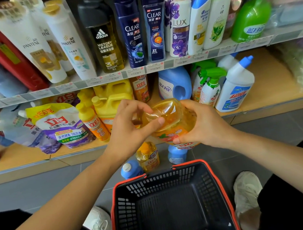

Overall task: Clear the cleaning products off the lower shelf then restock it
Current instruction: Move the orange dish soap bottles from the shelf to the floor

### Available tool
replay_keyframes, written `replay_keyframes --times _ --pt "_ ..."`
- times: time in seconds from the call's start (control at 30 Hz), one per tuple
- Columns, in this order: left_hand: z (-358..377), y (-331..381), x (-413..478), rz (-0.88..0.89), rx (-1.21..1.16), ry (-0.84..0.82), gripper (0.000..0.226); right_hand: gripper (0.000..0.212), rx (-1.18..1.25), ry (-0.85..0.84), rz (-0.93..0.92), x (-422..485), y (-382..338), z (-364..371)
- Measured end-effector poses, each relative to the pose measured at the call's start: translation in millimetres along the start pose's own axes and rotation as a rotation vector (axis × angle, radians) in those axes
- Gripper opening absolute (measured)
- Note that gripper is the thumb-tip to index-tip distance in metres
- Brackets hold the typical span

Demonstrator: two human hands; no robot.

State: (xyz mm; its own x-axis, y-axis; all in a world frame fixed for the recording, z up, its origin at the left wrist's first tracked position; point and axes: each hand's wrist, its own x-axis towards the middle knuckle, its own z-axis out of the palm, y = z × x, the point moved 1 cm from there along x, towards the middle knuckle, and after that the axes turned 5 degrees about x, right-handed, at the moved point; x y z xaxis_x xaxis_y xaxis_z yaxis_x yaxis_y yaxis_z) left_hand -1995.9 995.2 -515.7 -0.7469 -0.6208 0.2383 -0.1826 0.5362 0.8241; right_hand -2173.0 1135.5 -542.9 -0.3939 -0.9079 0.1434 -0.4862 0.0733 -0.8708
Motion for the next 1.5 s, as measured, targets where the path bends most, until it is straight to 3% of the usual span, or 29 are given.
replay_keyframes --times 0.17,0.53,0.73,0.97,1.03,1.13,1.27,1.37,1.5 --pt "2 -5 4 -0.170 -0.139 -0.082 0.051 0.093 -0.030 -0.020 -0.014 -4 -2 1" --pt "3 -8 5 -0.244 -0.333 -0.059 0.016 0.093 -0.031 0.010 -0.001 -4 -2 -1" --pt "4 -7 0 -0.241 -0.410 -0.124 0.053 0.090 -0.013 0.041 0.003 -1 0 -4" --pt "6 -22 5 -0.386 -0.639 -0.167 0.050 0.073 0.108 0.069 0.085 2 7 -8" --pt "11 -31 4 -0.421 -0.585 -0.217 0.046 0.068 0.227 0.091 0.128 4 9 -10" --pt "28 -48 -6 -0.427 -0.252 -0.372 0.038 0.069 0.389 0.131 0.157 7 7 -12" --pt "48 -68 -20 -0.279 0.068 -0.571 0.037 0.061 0.596 0.195 0.190 11 3 -14" --pt "56 -70 -31 -0.297 -0.051 -0.639 0.028 0.051 0.687 0.262 0.240 14 3 -17" --pt "64 -69 -36 -0.452 -0.327 -0.519 0.021 0.049 0.779 0.298 0.294 14 4 -22"
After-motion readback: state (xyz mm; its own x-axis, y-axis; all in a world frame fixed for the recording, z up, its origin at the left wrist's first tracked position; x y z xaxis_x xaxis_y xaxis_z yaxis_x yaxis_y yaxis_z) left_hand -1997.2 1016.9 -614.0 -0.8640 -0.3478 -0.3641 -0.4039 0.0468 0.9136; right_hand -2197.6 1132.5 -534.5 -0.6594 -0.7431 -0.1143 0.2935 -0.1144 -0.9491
